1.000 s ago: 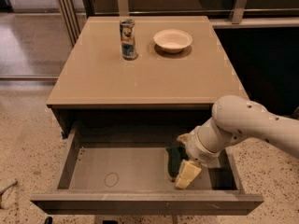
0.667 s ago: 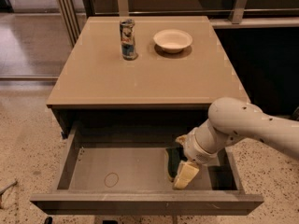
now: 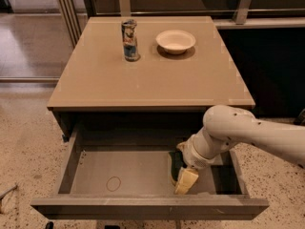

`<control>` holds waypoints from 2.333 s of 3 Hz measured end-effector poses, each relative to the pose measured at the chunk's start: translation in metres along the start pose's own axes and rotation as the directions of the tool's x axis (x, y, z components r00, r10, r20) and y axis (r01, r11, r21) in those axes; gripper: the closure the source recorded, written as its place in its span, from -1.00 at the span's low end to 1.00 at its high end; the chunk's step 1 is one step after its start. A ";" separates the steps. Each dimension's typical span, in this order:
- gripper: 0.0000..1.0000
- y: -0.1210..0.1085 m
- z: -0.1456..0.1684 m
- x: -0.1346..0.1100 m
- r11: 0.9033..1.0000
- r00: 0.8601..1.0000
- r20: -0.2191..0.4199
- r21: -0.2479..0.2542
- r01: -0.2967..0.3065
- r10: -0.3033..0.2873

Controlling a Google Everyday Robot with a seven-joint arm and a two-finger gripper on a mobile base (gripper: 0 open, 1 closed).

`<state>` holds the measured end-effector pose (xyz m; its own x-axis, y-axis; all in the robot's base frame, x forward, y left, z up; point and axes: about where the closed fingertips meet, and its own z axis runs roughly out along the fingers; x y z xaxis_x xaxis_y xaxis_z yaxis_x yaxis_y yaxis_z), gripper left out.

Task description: Pick sponge from top drawer and place on counter

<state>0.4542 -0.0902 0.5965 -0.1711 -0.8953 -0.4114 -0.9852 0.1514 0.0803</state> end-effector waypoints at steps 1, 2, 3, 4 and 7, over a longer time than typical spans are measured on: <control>-0.68 -0.003 0.011 0.001 1.000 1.000 -0.011 -0.003 0.002 -0.002; -0.23 -0.003 0.011 0.001 1.000 1.000 -0.011 -0.003 0.002 -0.002; 0.23 -0.003 0.011 0.001 1.000 1.000 -0.011 -0.003 0.002 -0.002; 0.69 -0.003 0.011 0.001 1.000 1.000 -0.011 -0.003 0.002 -0.002; 1.00 0.007 -0.104 -0.070 0.989 0.998 0.025 0.138 0.050 -0.054</control>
Offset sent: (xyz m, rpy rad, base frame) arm 0.0019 0.0028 -0.0083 -0.0084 0.0029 0.0030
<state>0.4601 -0.0704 0.7202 -0.1175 -0.8914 -0.4377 -0.9845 0.1625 -0.0667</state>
